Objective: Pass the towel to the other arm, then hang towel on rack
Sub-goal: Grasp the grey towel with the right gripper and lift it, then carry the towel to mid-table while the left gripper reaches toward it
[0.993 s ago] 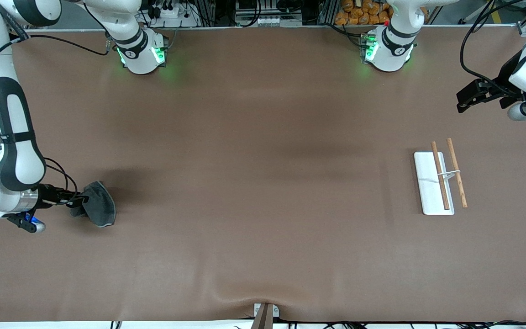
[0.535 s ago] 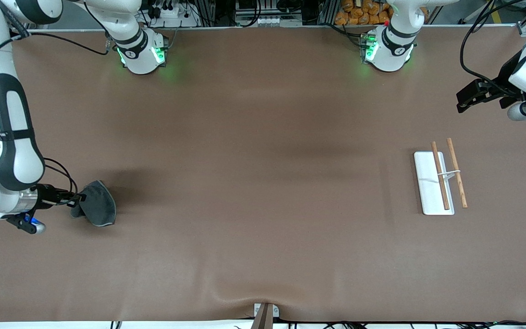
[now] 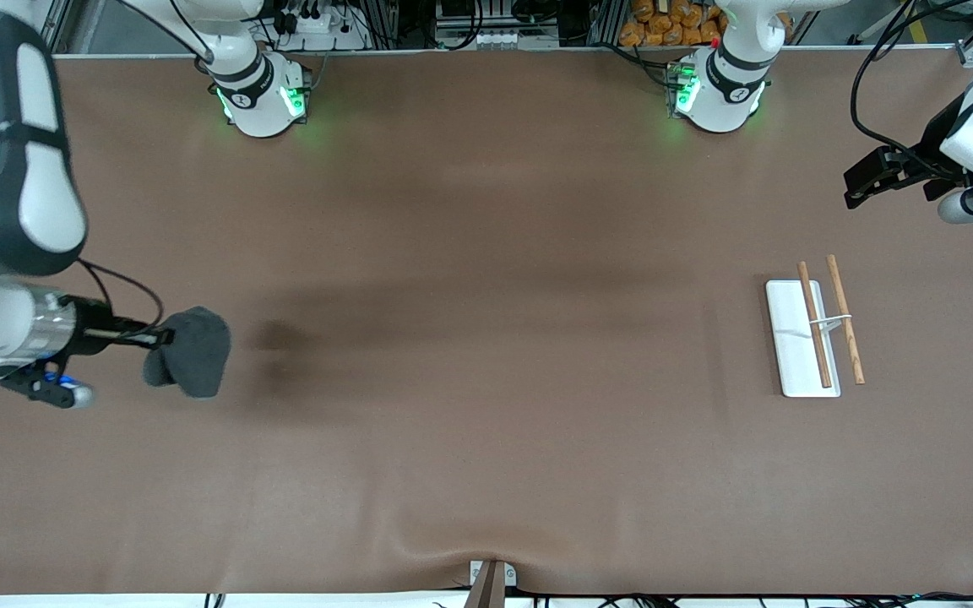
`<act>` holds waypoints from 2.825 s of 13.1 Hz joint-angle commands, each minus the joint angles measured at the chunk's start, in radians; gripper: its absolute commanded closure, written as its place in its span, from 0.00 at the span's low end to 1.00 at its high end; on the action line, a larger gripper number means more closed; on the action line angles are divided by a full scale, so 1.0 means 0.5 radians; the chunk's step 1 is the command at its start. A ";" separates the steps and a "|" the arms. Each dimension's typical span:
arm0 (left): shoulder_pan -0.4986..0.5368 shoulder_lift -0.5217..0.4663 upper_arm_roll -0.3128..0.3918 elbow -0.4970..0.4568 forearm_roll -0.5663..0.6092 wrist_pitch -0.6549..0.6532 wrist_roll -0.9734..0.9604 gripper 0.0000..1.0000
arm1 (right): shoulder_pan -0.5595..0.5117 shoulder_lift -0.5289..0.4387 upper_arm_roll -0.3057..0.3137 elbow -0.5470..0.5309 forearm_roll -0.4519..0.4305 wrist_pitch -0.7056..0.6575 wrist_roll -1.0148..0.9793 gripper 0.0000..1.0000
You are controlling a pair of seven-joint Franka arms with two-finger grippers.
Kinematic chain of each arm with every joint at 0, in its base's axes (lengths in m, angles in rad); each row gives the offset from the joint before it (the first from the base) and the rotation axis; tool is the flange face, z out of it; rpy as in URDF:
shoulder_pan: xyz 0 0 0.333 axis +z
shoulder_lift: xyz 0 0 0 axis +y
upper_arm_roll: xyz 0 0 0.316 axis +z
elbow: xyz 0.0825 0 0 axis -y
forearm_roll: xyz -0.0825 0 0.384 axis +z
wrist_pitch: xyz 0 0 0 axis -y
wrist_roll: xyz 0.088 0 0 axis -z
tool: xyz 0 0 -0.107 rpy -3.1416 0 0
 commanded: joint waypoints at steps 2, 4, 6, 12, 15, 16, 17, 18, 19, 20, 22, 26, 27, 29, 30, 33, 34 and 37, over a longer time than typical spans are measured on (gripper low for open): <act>0.006 0.014 -0.005 0.020 -0.033 -0.019 0.047 0.00 | 0.388 -0.014 -0.013 0.151 0.010 -0.075 0.442 1.00; 0.006 0.014 -0.005 0.020 -0.033 -0.013 0.047 0.00 | 0.572 -0.014 0.018 0.184 0.016 -0.069 0.639 1.00; 0.006 0.014 -0.005 0.017 -0.033 -0.013 0.047 0.00 | 0.795 -0.008 0.024 0.227 0.003 -0.041 0.674 1.00; -0.007 0.131 -0.088 0.017 -0.119 0.051 -0.029 0.00 | 1.379 0.007 0.018 0.307 -0.070 0.320 0.817 1.00; -0.004 0.238 -0.171 0.020 -0.183 0.179 -0.308 0.00 | 1.597 0.029 0.015 0.310 -0.104 0.529 1.051 1.00; -0.013 0.275 -0.180 0.020 -0.205 0.244 -0.330 0.00 | 1.652 0.026 0.015 0.313 -0.165 0.581 1.045 1.00; -0.034 0.315 -0.214 0.020 -0.208 0.299 -0.330 0.00 | 1.698 0.029 0.018 0.320 -0.244 0.633 1.033 1.00; -0.056 0.345 -0.226 0.020 -0.211 0.345 -0.330 0.00 | 1.756 0.029 0.018 0.326 -0.315 0.670 1.017 1.00; -0.089 0.385 -0.226 0.020 -0.245 0.416 -0.327 0.00 | 1.790 0.032 0.018 0.326 -0.355 0.677 0.999 1.00; -0.102 0.419 -0.226 0.020 -0.315 0.504 -0.330 0.00 | 1.833 0.041 0.018 0.326 -0.407 0.674 0.926 1.00; -0.120 0.502 -0.226 0.023 -0.560 0.609 -0.333 0.00 | 1.928 0.050 0.018 0.326 -0.606 0.661 0.754 1.00; -0.120 0.594 -0.226 -0.023 -0.904 0.622 -0.428 0.00 | 1.947 0.084 0.015 0.326 -0.629 0.722 0.741 1.00; -0.144 0.594 -0.232 -0.048 -0.923 0.616 -0.498 0.00 | 1.947 0.090 0.015 0.326 -0.629 0.732 0.741 1.00; -0.233 0.600 -0.235 -0.072 -0.926 0.616 -0.780 0.00 | 1.950 0.115 0.015 0.326 -0.665 0.735 0.735 1.00; -0.310 0.603 -0.235 -0.078 -0.926 0.619 -0.951 0.00 | 1.950 0.118 0.018 0.326 -0.671 0.732 0.735 1.00; -0.451 0.665 -0.232 -0.097 -0.895 0.631 -1.287 0.00 | 1.959 0.121 0.015 0.323 -0.675 0.732 0.738 1.00; -0.482 0.695 -0.232 -0.109 -0.895 0.631 -1.333 0.00 | 1.969 0.121 0.015 0.323 -0.681 0.732 0.738 1.00; -0.513 0.821 -0.232 -0.106 -0.886 0.631 -1.538 0.00 | 1.969 0.121 0.015 0.320 -0.702 0.732 0.744 1.00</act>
